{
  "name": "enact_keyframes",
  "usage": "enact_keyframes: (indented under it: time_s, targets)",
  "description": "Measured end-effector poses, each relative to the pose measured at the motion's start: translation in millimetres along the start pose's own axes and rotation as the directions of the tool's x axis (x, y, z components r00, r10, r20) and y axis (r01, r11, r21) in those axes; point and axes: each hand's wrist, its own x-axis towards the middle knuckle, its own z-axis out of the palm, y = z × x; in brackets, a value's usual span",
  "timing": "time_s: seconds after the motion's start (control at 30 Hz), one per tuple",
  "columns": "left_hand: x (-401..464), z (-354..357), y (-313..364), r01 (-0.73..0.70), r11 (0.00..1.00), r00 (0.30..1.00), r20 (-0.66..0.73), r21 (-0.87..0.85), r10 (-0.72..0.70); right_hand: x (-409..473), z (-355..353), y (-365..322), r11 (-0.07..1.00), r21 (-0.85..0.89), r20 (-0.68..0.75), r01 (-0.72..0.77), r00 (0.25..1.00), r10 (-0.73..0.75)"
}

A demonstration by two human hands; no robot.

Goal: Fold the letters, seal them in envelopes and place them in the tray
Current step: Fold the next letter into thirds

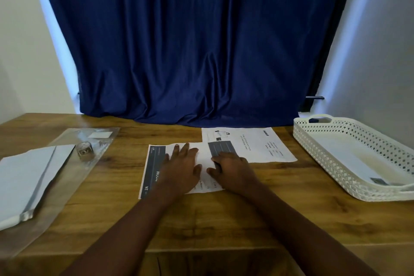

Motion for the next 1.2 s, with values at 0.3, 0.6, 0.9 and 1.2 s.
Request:
enact_keyframes:
  time_s: [0.3,0.6,0.9,1.2]
  targets:
    - [-11,-8,-50,0.017,0.999,0.998,0.059,0.034,-0.019,23,11,-84,0.947,0.272,-0.058,0.171,0.985,-0.161]
    - [-7,0,-78,0.062,0.986,0.981,0.171,0.154,-0.088,47,18,-4,1.0,-0.012,0.096,-0.023,0.995,0.024]
    - [-17,-12,-50,0.142,0.961,0.985,0.059,0.235,-0.16,33,5,4,0.992,-0.047,-0.181,-0.114,0.978,0.104]
    - [-35,8,-35,-0.042,0.992,0.983,0.181,0.123,0.019,-1,18,-31,0.988,0.074,0.08,0.137,0.987,-0.143]
